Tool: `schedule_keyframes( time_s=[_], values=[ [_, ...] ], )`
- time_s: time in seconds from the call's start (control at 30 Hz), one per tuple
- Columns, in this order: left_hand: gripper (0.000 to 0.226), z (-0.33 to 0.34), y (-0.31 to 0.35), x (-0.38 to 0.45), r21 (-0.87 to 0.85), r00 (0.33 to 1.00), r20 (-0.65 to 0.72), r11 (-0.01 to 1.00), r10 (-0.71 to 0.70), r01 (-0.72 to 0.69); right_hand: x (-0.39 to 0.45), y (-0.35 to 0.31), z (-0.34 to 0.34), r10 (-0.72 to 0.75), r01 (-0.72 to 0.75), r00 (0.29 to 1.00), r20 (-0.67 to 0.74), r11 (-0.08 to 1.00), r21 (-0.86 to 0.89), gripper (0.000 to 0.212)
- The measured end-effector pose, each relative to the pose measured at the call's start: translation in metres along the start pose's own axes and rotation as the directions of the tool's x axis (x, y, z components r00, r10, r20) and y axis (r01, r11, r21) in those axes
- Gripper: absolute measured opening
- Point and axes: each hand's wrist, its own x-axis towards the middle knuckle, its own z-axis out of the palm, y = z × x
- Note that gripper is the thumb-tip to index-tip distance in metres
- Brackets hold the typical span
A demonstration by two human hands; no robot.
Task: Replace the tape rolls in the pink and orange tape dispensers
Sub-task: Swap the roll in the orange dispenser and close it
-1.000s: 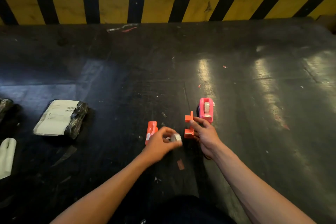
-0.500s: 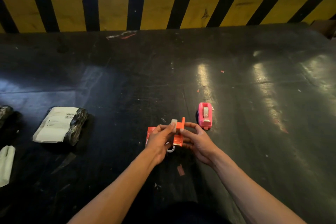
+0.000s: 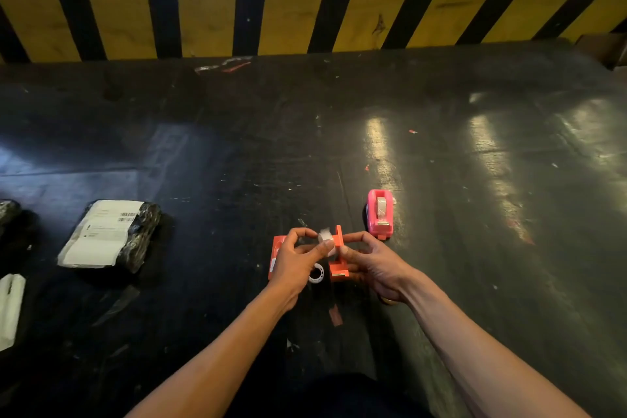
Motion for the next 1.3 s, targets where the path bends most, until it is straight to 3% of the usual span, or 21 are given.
schedule_keyframes(
  time_s=[0.17, 0.4, 0.6, 0.83, 0.97, 1.03, 1.13, 1.2, 1.3],
  values=[
    [0.045, -0.001, 0.0, 0.001, 0.048, 1.0, 0.006, 0.999, 0.013, -0.013, 0.002, 0.003, -0.002, -0.01, 0.009, 1.0, 0.019, 1.0, 0.027, 0.068],
    [0.046, -0.004, -0.005, 0.001, 0.101, 0.999, 0.034, 0.995, -0.027, 0.024, 0.004, 0.003, -0.008, 0.012, -0.008, 0.999, 0.03, 0.995, -0.103, 0.072],
    [0.042, -0.002, -0.009, 0.002, 0.009, 0.976, 0.105, 0.982, -0.189, 0.189, 0.005, -0.001, -0.008, 0.021, -0.006, 0.999, 0.044, 0.949, -0.314, 0.067],
    [0.033, 0.0, -0.001, 0.003, 0.087, 0.988, 0.121, 0.992, -0.101, 0.09, 0.0, 0.009, -0.005, 0.087, -0.084, 0.996, 0.032, 0.993, -0.08, 0.064],
    [0.033, -0.01, 0.005, 0.006, 0.273, 0.975, 0.194, 0.961, -0.105, 0.049, 0.001, 0.02, -0.009, 0.123, -0.123, 0.992, 0.012, 0.992, -0.011, 0.061],
    [0.034, -0.015, 0.004, 0.01, 0.364, 0.99, 0.139, 0.931, -0.027, -0.026, 0.002, 0.023, -0.014, 0.133, -0.133, 0.991, -0.001, 0.99, 0.037, 0.059],
    [0.037, -0.027, -0.002, 0.024, 0.61, 0.982, -0.094, 0.789, 0.166, -0.075, 0.004, 0.024, -0.019, 0.129, -0.126, 0.991, -0.022, 0.988, 0.092, 0.063],
    [0.047, -0.035, -0.006, 0.032, 0.716, 0.969, -0.204, 0.696, 0.137, 0.052, 0.004, 0.021, -0.021, 0.121, -0.118, 0.992, -0.026, 0.988, 0.099, 0.065],
    [0.052, -0.048, -0.011, 0.042, 0.751, 0.969, -0.246, 0.634, 0.01, 0.183, 0.005, 0.018, -0.02, 0.118, -0.116, 0.993, -0.018, 0.988, 0.101, 0.072]
  ],
)
